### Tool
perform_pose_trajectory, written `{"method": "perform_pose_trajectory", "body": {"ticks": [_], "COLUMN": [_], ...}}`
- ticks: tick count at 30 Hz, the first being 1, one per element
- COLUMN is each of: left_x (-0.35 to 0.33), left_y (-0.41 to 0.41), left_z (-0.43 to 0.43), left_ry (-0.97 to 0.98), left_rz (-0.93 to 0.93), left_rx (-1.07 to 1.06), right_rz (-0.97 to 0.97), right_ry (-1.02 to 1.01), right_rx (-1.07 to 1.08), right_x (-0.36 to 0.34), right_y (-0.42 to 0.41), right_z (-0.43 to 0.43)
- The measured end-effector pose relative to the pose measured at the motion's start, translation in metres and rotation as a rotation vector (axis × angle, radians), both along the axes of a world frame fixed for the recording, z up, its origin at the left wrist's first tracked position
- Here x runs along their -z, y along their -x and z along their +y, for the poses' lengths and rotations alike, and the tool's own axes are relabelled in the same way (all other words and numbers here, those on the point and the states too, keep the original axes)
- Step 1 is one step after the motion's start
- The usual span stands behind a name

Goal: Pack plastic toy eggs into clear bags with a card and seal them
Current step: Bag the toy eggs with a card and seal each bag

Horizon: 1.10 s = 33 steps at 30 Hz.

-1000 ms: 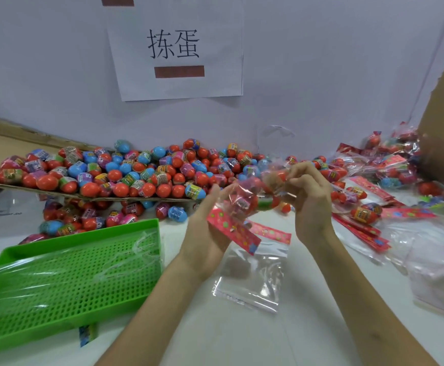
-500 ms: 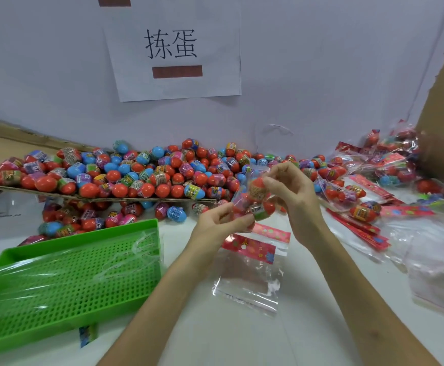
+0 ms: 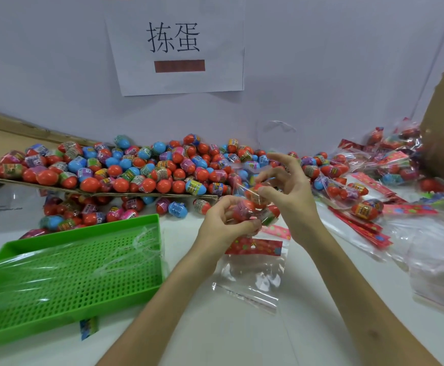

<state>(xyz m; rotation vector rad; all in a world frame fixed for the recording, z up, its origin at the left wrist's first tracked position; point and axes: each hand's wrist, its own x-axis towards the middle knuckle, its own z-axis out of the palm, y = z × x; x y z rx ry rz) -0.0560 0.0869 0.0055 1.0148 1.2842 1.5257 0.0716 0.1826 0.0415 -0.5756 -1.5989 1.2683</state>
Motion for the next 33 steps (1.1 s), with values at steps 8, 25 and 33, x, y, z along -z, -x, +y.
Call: {"method": "perform_pose_trajectory", "body": {"ticks": [8,25,33], "left_x": [-0.0019,-0.0084,-0.0072], "left_y": [-0.0023,-0.0031,0.0028], "left_z": [-0.0016,-0.004,-0.0012], "left_ry": [0.028,0.002,-0.018], "left_rz": [0.013,-0.114,-0.101], "left_rx": [0.035,-0.051,-0.184], "right_rz": [0.06,0.036,-0.095], "right_ry": [0.158,0.138,0.128], "right_rx": [0.008,-0.028,-0.035], "right_x": [0.005,0.0084,0.0098], "right_y": [0.002,0.0054,0.0075], "right_z": [0.0066,0.0009,0.001]}}
